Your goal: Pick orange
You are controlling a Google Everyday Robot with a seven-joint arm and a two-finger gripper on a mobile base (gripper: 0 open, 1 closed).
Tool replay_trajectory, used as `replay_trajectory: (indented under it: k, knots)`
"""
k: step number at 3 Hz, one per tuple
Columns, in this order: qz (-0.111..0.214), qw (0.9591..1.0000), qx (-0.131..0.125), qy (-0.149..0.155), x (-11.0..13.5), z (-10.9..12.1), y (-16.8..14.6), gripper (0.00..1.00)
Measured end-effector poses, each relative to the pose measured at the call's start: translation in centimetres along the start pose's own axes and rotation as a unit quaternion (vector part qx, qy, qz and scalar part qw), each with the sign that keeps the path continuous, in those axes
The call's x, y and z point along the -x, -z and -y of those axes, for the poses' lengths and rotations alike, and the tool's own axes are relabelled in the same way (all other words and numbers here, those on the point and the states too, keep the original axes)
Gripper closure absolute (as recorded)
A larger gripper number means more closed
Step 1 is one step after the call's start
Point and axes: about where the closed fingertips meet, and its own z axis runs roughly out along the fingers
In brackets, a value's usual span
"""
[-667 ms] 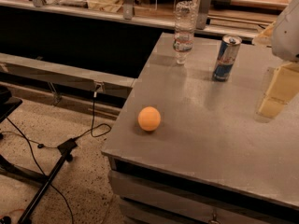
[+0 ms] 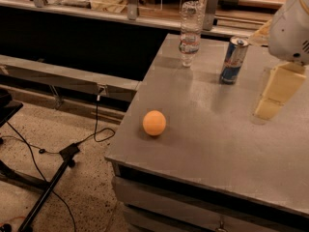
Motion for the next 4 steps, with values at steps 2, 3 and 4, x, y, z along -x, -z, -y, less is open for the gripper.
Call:
replay_trajectory:
  k: [2,3,4]
  knots:
    - [0.016,0.9925,0.02,0.12,11.2,-3.4,-3.0,0.0]
    - [0.017,0.9911,0.015,0.131,12.2,-3.8,-2.7,0.0]
    - [0.037,0.9892,0.018,0.141,13.5,-3.7,-4.1,0.0]
